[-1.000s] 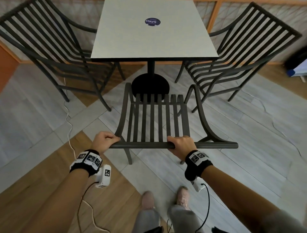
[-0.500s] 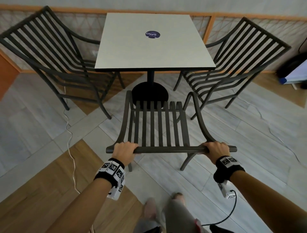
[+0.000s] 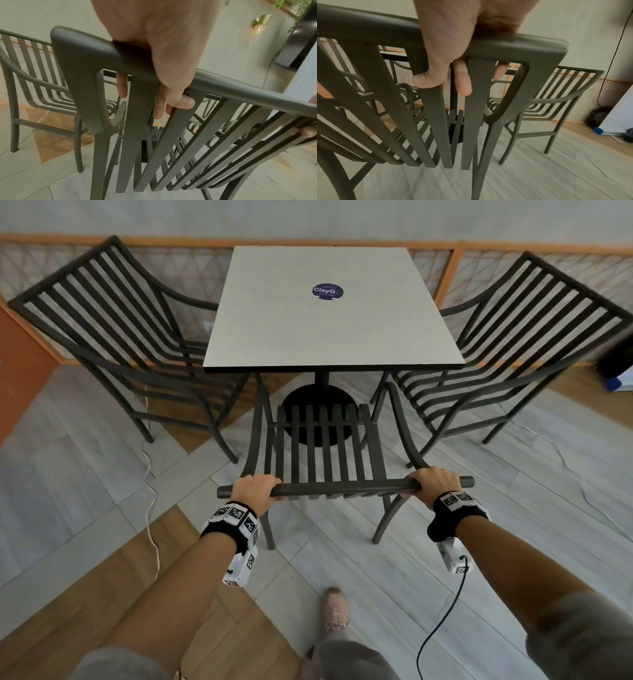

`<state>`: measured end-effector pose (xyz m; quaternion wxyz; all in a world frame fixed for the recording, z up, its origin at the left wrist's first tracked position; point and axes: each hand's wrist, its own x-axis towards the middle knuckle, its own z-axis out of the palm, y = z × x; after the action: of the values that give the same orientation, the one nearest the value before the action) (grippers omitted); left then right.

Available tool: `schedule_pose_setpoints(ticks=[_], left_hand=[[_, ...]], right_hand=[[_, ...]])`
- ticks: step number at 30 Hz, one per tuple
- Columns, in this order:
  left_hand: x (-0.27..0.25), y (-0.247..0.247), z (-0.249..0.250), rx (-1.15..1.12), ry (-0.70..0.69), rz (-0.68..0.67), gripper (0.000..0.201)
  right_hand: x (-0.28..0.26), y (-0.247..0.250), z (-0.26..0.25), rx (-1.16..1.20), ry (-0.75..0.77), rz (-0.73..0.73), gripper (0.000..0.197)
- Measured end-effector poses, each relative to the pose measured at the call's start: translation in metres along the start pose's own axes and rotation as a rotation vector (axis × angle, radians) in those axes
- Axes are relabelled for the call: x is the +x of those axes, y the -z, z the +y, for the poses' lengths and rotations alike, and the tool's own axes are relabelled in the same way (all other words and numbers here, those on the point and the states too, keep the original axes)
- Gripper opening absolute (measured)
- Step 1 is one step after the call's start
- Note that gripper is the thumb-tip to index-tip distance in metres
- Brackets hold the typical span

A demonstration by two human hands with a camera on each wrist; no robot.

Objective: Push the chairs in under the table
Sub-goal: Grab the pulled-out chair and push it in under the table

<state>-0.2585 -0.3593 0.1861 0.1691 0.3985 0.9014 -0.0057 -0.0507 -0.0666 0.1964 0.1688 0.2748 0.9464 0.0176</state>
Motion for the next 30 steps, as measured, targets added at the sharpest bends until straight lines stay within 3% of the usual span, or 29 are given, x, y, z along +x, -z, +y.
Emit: schedule_pose_setpoints(ticks=[11, 21, 24, 30], left_hand=[[0.079, 0.035, -0.018, -0.047, 0.178, 0.014, 0.01], [0.103, 0.034, -0.021, -0.104, 0.162, 0.046, 0.017], [0.095, 0.042, -0.03, -0.322, 0.06, 0.003, 0.004], [0.073, 0.062, -0.094, -0.493, -0.032, 0.036, 0.031]], right_hand=[[0.086, 0.025, -0.001, 0.004, 0.04, -0.016, 0.033], [0.109, 0.042, -0.002, 0.128, 0.048, -0.126, 0.027], [0.106, 0.044, -0.027, 0.151, 0.184, -0.145, 0.023], [0.114, 0.087, -0.134, 0.252, 0.513, -0.227, 0.033]])
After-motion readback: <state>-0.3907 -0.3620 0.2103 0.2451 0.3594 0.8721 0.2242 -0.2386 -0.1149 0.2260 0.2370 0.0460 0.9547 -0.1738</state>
